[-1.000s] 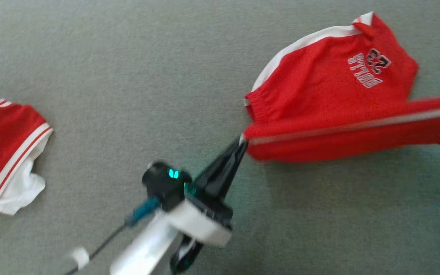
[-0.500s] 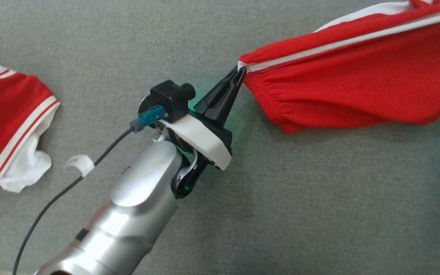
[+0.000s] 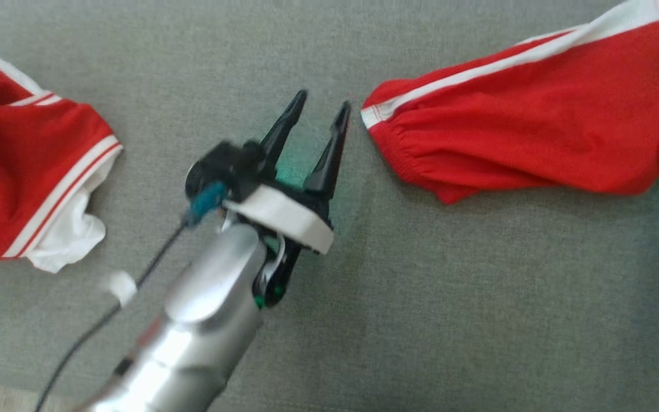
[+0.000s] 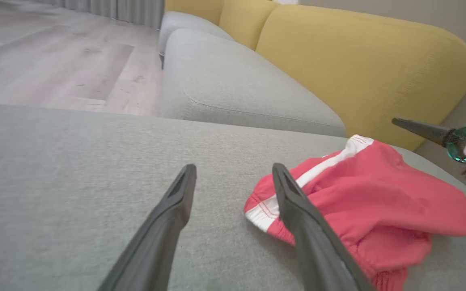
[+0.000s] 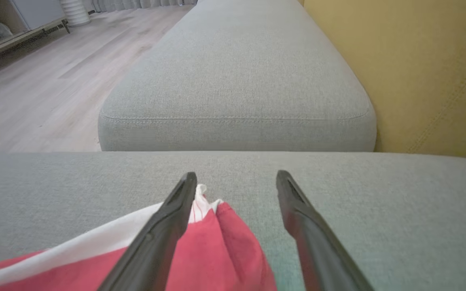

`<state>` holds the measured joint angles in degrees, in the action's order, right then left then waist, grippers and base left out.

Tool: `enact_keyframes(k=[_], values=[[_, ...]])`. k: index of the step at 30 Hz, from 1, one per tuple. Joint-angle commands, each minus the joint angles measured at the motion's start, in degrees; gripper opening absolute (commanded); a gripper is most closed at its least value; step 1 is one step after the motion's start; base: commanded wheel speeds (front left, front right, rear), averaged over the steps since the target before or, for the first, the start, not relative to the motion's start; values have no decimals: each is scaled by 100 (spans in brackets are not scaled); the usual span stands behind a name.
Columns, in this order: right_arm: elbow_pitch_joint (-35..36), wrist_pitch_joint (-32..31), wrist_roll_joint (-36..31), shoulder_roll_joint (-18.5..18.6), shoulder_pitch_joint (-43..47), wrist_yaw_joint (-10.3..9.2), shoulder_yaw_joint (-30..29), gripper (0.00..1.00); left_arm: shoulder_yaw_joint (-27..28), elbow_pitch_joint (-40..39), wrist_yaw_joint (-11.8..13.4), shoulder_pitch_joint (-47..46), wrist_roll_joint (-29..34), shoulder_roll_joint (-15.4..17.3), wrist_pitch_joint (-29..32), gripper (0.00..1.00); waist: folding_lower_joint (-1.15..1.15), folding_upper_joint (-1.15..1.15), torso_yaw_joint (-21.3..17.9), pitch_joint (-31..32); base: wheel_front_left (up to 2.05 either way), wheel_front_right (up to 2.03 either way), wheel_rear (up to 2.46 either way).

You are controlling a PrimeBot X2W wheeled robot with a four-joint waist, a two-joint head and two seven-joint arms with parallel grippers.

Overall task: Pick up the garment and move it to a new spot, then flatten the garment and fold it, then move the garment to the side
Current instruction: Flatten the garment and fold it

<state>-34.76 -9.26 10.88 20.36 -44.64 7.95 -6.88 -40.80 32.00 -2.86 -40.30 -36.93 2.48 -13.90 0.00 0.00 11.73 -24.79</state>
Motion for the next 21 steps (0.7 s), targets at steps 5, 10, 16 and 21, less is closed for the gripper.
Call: enact_keyframes(k=[5, 10, 16, 21], values=[[199, -135, 813, 391, 834, -46, 253, 100, 793, -1152, 517, 920, 690, 142, -106, 100, 0, 0, 122, 333, 0, 0, 0], [274, -204, 1581, 664, 1343, -46, 314, 100, 1392, -2269, 693, 1969, 1414, 105, -108, 100, 0, 0, 424, 435, 0, 0, 0], [103, -170, 1837, 1044, 1614, -46, 339, 100, 1681, -2888, 629, 2738, 1786, 53, -109, 100, 0, 0, 855, 501, 0, 0, 0], [-621, -396, 1311, 1239, 1732, -46, 157, 100, 1681, -3090, 637, 2956, 1830, 43, -109, 100, 0, 0, 1056, 573, 0, 0, 0]])
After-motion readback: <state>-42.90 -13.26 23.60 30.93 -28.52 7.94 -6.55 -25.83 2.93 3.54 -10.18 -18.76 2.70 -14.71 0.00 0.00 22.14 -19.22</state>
